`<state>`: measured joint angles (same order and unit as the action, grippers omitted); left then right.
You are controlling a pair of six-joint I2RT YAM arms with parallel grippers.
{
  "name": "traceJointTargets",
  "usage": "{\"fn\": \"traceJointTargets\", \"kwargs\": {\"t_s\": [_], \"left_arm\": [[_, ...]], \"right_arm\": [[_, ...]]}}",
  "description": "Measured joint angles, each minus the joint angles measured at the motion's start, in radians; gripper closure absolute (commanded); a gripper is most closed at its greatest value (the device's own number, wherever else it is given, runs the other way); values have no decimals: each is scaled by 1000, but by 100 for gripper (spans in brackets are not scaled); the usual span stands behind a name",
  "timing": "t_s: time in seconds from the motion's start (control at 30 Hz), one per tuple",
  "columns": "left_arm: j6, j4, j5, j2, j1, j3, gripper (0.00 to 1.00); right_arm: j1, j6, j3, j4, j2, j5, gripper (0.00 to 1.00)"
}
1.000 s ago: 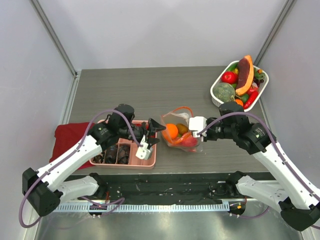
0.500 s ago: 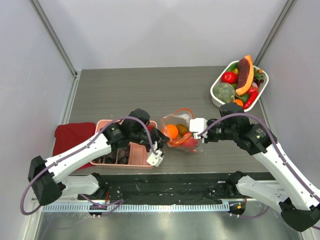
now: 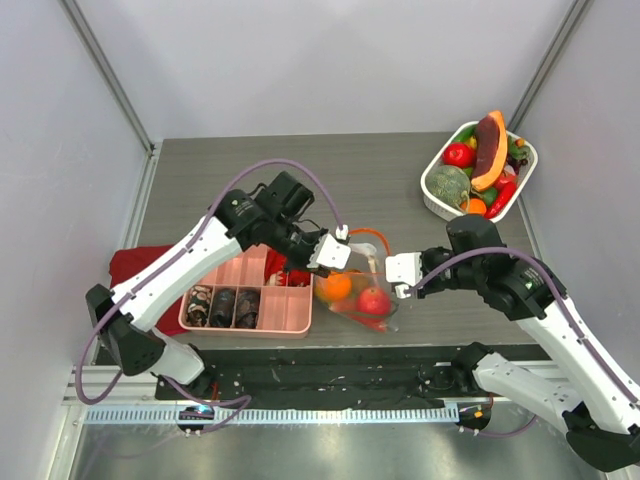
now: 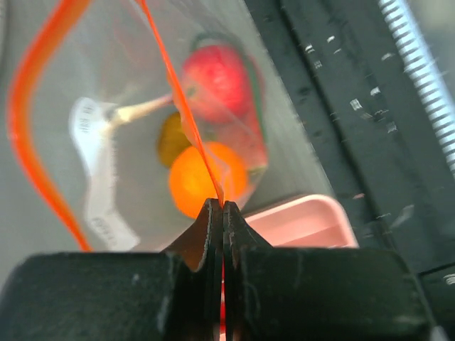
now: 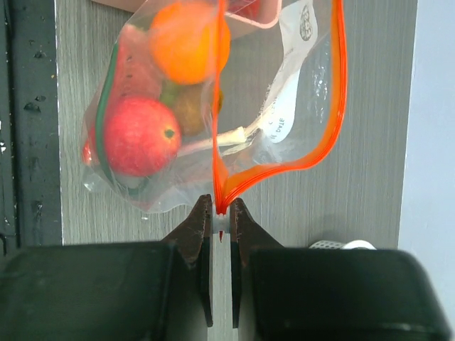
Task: Place the food in the zip-top bag and seal the zipper
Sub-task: Adjust the zipper food storage bag at the center of the board.
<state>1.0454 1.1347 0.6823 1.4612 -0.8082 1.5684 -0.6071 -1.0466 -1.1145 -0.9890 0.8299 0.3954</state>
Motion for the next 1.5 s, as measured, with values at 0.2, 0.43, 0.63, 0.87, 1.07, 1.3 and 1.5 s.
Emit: {"fn": "traceJointTargets", "kwargs": {"t_s": [0.2, 0.43, 0.63, 0.87, 1.07, 1.3, 1.5], "left_arm": [[-260, -118, 40, -69, 16, -178, 100], [-408, -192, 10, -196, 19, -287, 100], [-473, -242, 3, -200, 19, -304, 100], [-519, -290, 8, -200, 23, -335, 100], [-522, -293, 8, -203, 25, -341, 100], [-506, -289, 18, -215, 25, -351, 100], [-483, -277, 22, -217, 25, -351, 92]], "right_arm": [[2, 100, 2, 40, -2, 3, 0], [5, 396, 92, 150, -130, 4, 0], [5, 637, 281, 312, -313, 39, 11], [5, 732, 447, 519, -341, 48, 28], [5, 739, 566, 618, -359, 30, 65], [5, 771, 587, 735, -379, -47, 72], [5, 755, 568, 780, -304, -33, 99]]}}
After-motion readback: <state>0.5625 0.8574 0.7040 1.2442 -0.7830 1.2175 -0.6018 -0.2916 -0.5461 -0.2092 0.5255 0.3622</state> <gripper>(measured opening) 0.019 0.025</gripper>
